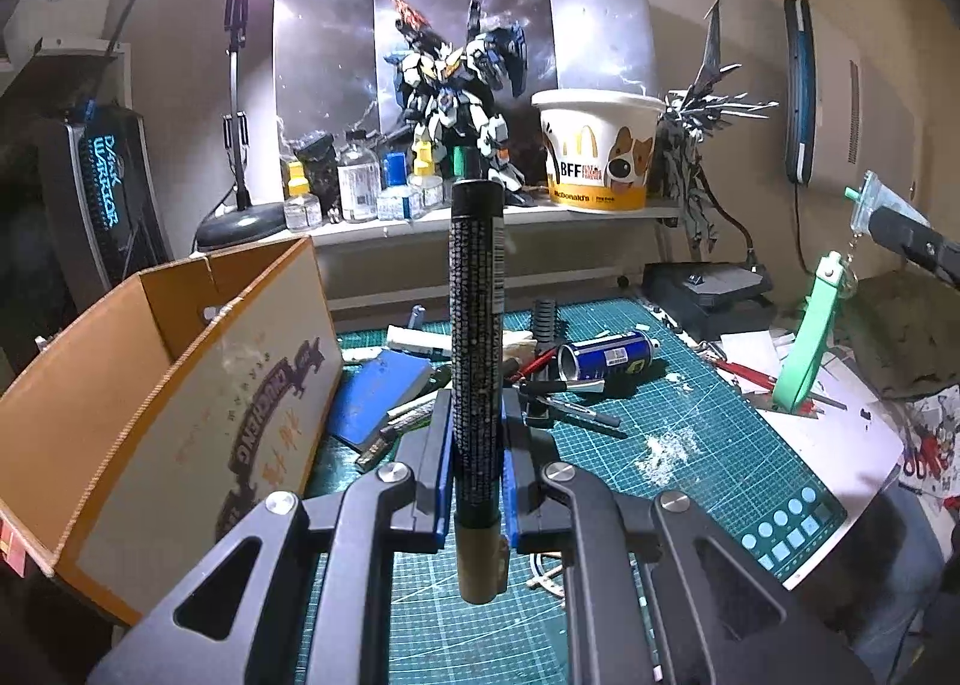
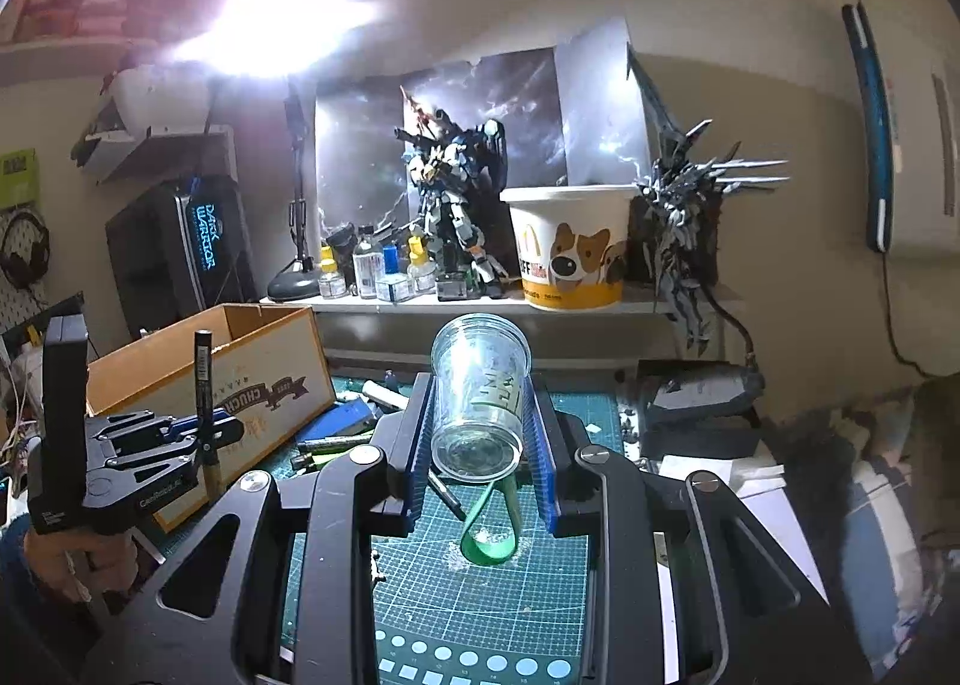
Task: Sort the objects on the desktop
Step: 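Carry the marker and cup toward the cardboard box with both tools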
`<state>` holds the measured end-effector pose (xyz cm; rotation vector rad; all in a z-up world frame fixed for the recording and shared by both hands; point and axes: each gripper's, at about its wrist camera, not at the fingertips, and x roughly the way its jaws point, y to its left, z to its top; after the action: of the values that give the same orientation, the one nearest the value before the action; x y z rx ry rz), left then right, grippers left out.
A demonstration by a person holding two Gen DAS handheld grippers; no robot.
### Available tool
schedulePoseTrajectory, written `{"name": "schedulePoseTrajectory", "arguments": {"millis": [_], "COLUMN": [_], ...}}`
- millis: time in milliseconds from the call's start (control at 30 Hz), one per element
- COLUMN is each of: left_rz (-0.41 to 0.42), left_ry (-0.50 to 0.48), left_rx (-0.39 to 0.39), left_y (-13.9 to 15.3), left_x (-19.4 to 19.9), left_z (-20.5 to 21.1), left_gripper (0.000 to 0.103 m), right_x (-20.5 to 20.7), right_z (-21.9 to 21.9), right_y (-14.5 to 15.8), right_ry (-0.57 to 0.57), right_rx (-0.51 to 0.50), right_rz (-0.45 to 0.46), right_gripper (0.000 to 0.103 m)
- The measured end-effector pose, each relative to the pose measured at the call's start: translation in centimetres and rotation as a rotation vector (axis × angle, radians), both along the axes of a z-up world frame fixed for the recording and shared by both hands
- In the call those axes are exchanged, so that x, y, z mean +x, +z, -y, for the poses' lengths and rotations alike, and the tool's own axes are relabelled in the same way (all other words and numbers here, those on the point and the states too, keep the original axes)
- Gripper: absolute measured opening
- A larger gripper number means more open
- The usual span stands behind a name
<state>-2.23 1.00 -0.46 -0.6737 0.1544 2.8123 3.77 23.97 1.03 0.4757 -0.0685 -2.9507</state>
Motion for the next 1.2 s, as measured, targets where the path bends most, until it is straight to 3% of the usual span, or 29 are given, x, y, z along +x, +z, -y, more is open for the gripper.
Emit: {"name": "schedulePoseTrajectory", "arguments": {"millis": [267, 533, 1200], "left_rz": [-0.073, -0.071, -0.109], "left_ry": [0.021, 0.027, 0.182], "left_rx": [-0.051, -0.020, -0.021], "left_y": [1.4, 2.1, 4.4], "left_x": [2.2, 2.7, 5.9], "left_z": [2.6, 4.3, 8.6], "left_gripper": [0.013, 0.013, 0.013], "right_x": [-0.1, 0.2, 1.4], "right_z": [0.1, 1.7, 7.8], "right_y": [0.1, 0.3, 2.7], "right_ry": [0.000, -0.006, 0.171], "right_rx": [-0.002, 0.010, 0.028], "right_rz": [0.007, 0.013, -0.037], "right_gripper": [0.027, 0.027, 0.027]}}
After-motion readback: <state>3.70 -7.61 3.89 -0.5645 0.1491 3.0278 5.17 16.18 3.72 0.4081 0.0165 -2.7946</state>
